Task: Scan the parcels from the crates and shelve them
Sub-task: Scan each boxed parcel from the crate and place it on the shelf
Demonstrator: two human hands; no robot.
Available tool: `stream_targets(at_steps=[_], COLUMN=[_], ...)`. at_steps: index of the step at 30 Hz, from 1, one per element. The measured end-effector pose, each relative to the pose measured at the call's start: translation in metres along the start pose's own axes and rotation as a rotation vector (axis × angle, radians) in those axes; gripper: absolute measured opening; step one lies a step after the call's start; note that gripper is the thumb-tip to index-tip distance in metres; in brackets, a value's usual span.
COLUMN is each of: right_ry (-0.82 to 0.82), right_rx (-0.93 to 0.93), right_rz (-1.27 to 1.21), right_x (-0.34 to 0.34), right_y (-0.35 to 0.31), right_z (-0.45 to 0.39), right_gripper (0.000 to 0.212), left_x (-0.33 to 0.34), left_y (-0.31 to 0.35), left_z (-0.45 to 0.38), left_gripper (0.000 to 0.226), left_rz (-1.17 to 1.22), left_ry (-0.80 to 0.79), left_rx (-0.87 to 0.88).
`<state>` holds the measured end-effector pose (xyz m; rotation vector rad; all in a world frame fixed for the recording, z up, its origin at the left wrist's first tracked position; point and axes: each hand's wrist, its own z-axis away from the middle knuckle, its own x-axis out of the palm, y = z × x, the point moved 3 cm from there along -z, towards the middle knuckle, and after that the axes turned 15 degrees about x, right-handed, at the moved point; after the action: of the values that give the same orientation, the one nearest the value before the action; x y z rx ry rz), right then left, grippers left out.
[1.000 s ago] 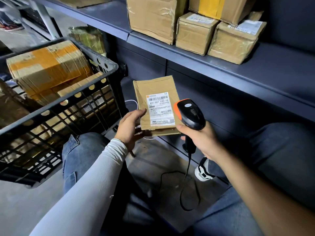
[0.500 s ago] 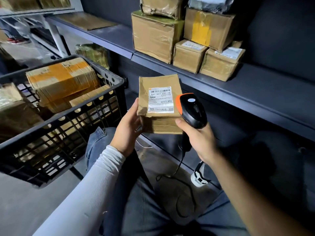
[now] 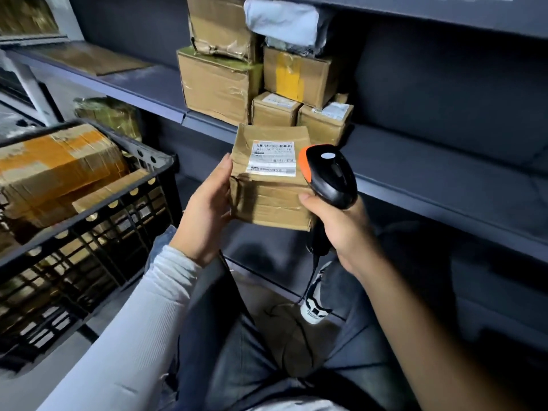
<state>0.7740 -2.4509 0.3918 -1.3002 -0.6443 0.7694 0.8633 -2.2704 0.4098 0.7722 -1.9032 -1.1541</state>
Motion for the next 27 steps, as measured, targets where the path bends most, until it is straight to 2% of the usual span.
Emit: stream_targets(at_steps=[4, 9, 12, 15, 17, 21, 27], right_ry=[0.080, 0.222, 0.335, 0.427, 0.477, 0.543, 0.557], right_rx=[-0.058, -0.119, -0.142, -0.165, -0.178, -0.151, -0.147], right_rz=[-0.033, -0.060, -0.103, -0.128, -0.138, -0.173, -0.190], right_x=[-0.020, -0.047, -0.065, -0.080, -0.090, -0.106, -0.117], right_y=[-0.016, -0.023, -0.025, -0.024, -0.019, -0.011, -0.017], right_z=[0.019, 0.038, 0.034, 0.024, 0.015, -0.008, -0.051], right_gripper=[0.031, 0.019, 0.024, 0.023, 0.020, 0.022, 0.018], left_x=[0.020, 0.053, 0.079, 0.105, 0.119, 0.140, 0.160], left_y=[0.013, 0.001, -0.016, -0.039, -0.056, -0.087, -0.115], left_z=[0.001, -0.014, -0.031, -0.050, -0.061, -0.085, -0.132], left_gripper=[0.041, 0.046, 0.045, 0.067, 0.070, 0.054, 0.066], left_rz=[0.103, 0.098, 0.123, 0.099, 0.092, 0.094, -0.030], left_ry=[-0.099, -0.163, -0.203, -0.263, -0.296, -0.268, -0.202], left_rx=[0.064, 0.055, 0.024, 0.026, 0.011, -0.001, 0.086])
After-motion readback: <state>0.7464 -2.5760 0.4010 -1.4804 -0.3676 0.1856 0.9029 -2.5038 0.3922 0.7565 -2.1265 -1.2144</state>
